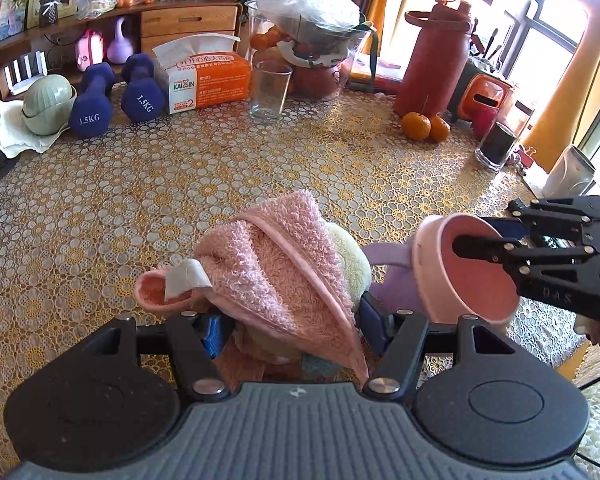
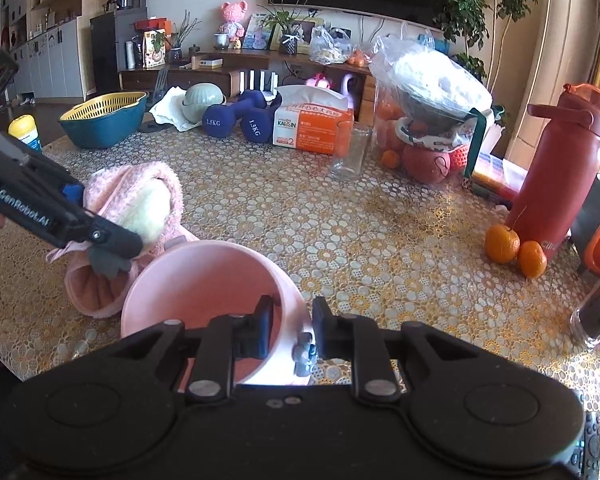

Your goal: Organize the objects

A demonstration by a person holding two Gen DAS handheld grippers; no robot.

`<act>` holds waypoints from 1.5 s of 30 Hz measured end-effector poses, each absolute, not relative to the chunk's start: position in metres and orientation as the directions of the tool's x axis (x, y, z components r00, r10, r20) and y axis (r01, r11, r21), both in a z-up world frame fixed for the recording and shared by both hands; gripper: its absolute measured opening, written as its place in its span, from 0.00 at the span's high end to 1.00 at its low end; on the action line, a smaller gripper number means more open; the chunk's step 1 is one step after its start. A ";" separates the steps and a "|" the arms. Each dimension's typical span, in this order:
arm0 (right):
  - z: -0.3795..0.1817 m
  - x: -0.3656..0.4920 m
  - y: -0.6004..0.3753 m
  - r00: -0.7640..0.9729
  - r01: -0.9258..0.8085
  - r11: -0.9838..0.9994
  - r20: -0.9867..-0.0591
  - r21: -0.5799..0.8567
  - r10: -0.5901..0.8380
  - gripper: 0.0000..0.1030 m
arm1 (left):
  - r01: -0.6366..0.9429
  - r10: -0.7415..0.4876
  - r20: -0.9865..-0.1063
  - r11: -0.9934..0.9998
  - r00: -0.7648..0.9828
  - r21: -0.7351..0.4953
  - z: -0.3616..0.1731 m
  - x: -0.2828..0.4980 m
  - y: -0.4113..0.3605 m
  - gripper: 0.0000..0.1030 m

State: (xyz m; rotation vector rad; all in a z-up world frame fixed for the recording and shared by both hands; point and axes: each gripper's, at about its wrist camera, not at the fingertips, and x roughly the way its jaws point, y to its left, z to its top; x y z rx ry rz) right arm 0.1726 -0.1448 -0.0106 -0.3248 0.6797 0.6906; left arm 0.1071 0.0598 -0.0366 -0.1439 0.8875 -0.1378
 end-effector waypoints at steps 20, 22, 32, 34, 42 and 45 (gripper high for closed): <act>0.030 0.150 -0.142 0.449 -0.796 0.605 -0.666 0.005 0.596 0.73 | 0.244 -0.324 -0.738 0.945 0.592 -0.219 -0.038 0.061 -0.011 0.37; 0.030 0.144 -0.136 0.402 -0.825 0.564 -0.676 0.024 0.617 0.73 | 0.241 -0.320 -0.744 0.946 0.587 -0.217 -0.042 0.063 -0.014 0.37; 0.020 0.133 -0.131 0.356 -0.858 0.513 -0.715 0.005 0.602 0.79 | 0.200 -0.291 -0.777 0.956 0.558 -0.215 -0.066 0.070 -0.007 0.37; 0.017 0.133 -0.129 0.346 -0.865 0.502 -0.724 0.000 0.597 0.80 | 0.183 -0.271 -0.786 0.962 0.555 -0.202 -0.070 0.071 -0.003 0.37; 0.010 0.133 -0.116 0.342 -0.879 0.475 -0.749 -0.043 0.567 0.80 | 0.156 -0.218 -0.797 0.975 0.564 -0.157 -0.076 0.072 0.015 0.35; 0.008 0.135 -0.113 0.335 -0.879 0.475 -0.757 -0.037 0.561 0.80 | 0.174 -0.229 -0.794 0.972 0.563 -0.157 -0.075 0.069 0.018 0.31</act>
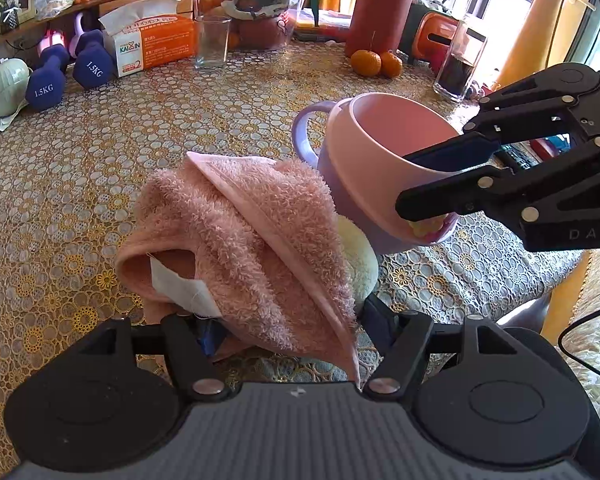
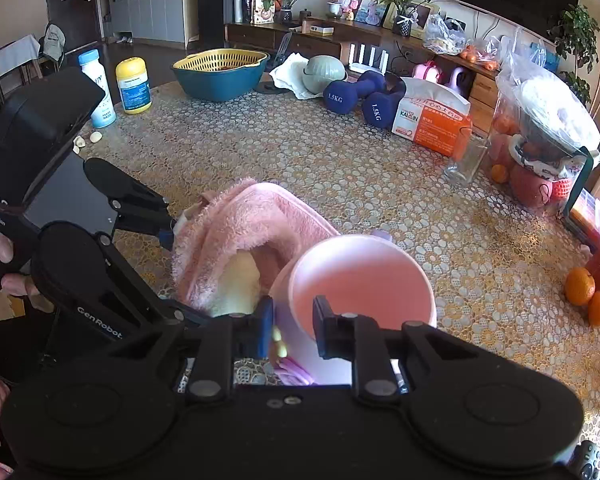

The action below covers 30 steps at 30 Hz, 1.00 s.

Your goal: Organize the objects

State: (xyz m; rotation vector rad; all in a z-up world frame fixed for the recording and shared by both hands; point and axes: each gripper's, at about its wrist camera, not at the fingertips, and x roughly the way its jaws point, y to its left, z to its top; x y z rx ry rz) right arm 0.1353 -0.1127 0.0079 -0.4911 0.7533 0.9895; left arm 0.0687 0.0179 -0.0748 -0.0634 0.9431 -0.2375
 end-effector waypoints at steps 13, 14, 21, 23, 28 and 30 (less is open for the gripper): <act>0.006 0.137 -0.107 0.340 -0.869 0.495 -0.748 -0.018 0.570 0.87 | 0.204 -0.218 -0.721 0.973 0.658 -0.107 -0.051 0.032 0.013 0.20; 0.007 0.137 -0.107 0.341 -0.867 0.497 -0.748 -0.017 0.569 0.87 | 0.197 -0.209 -0.724 0.975 0.657 -0.103 -0.052 0.037 0.010 0.20; 0.006 0.140 -0.108 0.345 -0.851 0.525 -0.748 0.005 0.567 0.86 | 0.152 -0.164 -0.753 0.985 0.637 -0.085 -0.070 0.059 0.004 0.36; 0.004 0.140 -0.106 0.344 -0.851 0.526 -0.751 0.005 0.563 0.84 | 0.155 -0.170 -0.754 0.984 0.635 -0.091 -0.071 0.059 0.003 0.44; 0.001 0.140 -0.103 0.341 -0.851 0.525 -0.751 0.008 0.566 0.85 | 0.149 -0.174 -0.741 0.984 0.649 -0.101 -0.070 0.055 0.003 0.58; 0.001 0.141 -0.107 0.357 -0.835 0.550 -0.738 0.023 0.572 0.88 | 0.141 -0.182 -0.736 0.983 0.652 -0.119 -0.068 0.054 0.005 0.61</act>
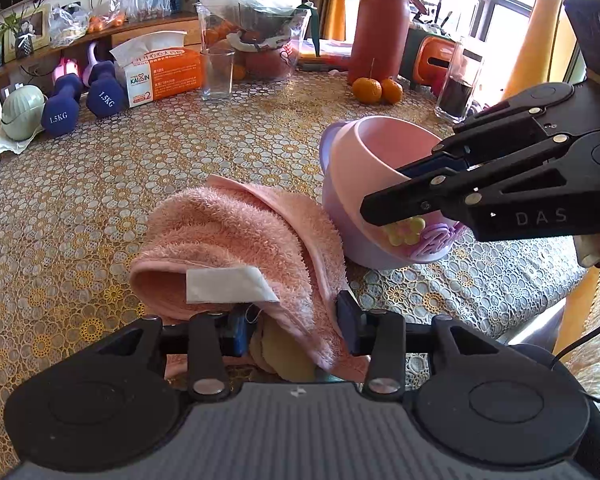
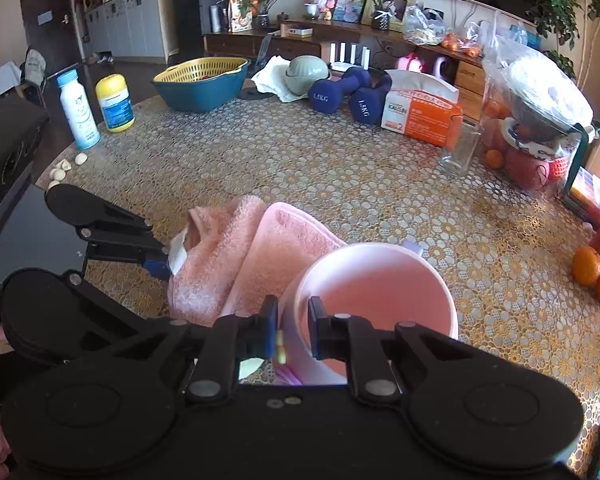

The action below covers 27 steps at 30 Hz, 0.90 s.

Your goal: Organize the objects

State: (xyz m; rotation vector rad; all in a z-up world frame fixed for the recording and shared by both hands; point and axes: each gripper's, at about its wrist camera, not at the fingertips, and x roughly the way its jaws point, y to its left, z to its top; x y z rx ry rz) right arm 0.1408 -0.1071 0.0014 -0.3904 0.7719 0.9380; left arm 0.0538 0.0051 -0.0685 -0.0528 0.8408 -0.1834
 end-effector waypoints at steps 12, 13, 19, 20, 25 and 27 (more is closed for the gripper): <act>-0.007 0.160 -0.209 0.408 -0.567 0.686 -0.567 0.457 0.715 0.89 | 0.196 -0.362 -0.615 0.926 0.701 -0.321 -0.026 0.055 0.003 0.67; -0.009 0.161 -0.216 0.411 -0.551 0.682 -0.554 0.481 0.723 0.89 | 0.204 -0.377 -0.603 0.919 0.703 -0.337 -0.023 0.058 0.001 0.67; -0.014 0.162 -0.230 0.428 -0.514 0.673 -0.520 0.532 0.739 0.89 | 0.189 -0.405 -0.558 0.895 0.725 -0.404 -0.013 0.086 -0.001 0.67; -0.014 0.163 -0.230 0.427 -0.516 0.670 -0.518 0.534 0.742 0.89 | 0.186 -0.404 -0.555 0.894 0.727 -0.408 -0.013 0.090 -0.001 0.67; -0.016 0.164 -0.233 0.431 -0.515 0.662 -0.503 0.544 0.749 0.88 | 0.159 -0.375 -0.573 0.907 0.729 -0.391 -0.020 0.113 -0.002 0.68; -0.017 0.164 -0.235 0.432 -0.516 0.660 -0.500 0.546 0.751 0.88 | 0.154 -0.363 -0.579 0.913 0.730 -0.378 -0.024 0.118 -0.002 0.68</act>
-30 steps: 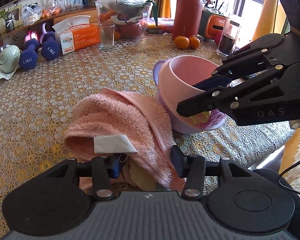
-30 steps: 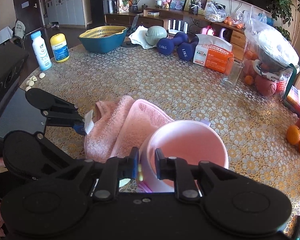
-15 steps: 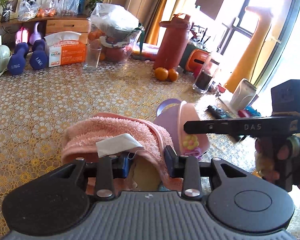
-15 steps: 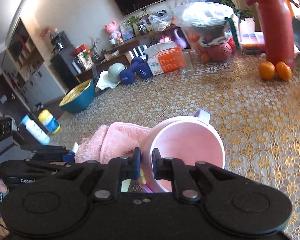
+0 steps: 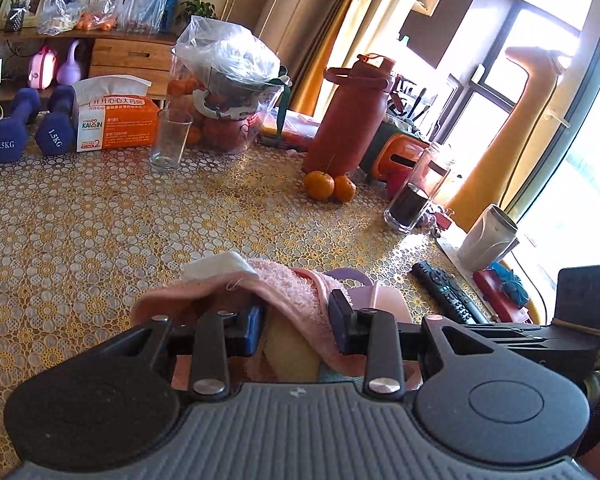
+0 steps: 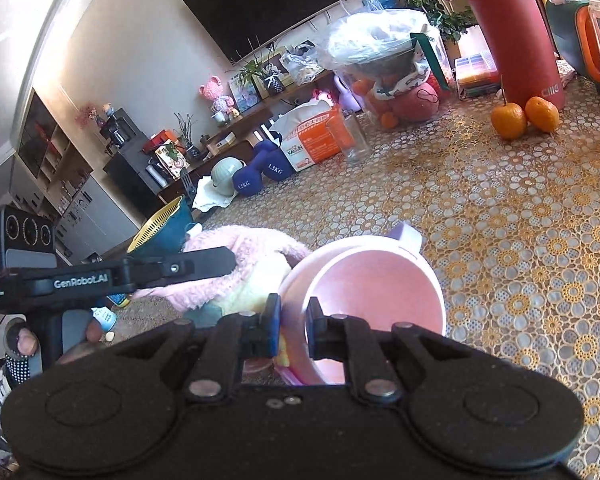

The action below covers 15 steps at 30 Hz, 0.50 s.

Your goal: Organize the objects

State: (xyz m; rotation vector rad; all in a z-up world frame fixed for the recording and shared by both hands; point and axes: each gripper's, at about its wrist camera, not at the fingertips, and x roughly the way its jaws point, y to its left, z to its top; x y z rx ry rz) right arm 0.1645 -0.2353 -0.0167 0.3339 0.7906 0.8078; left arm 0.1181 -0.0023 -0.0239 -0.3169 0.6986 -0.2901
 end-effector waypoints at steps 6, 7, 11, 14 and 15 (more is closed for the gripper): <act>-0.016 0.165 -0.238 0.437 -0.512 0.661 -0.497 0.548 0.750 0.88 | 0.126 -0.307 -0.616 0.939 0.725 -0.321 -0.036 0.128 -0.002 0.68; -0.017 0.166 -0.239 0.438 -0.511 0.661 -0.496 0.550 0.750 0.88 | 0.119 -0.296 -0.627 0.944 0.721 -0.309 -0.039 0.129 -0.001 0.68; -0.017 0.165 -0.238 0.435 -0.511 0.660 -0.496 0.550 0.751 0.88 | 0.132 -0.276 -0.653 0.956 0.705 -0.261 -0.043 0.125 0.003 0.67; -0.017 0.160 -0.236 0.430 -0.527 0.657 -0.497 0.539 0.754 0.88 | 0.153 -0.319 -0.616 0.939 0.720 -0.308 -0.032 0.114 0.010 0.77; -0.017 0.159 -0.236 0.427 -0.534 0.655 -0.497 0.535 0.755 0.88 | 0.159 -0.339 -0.598 0.929 0.726 -0.334 -0.024 0.110 0.013 0.78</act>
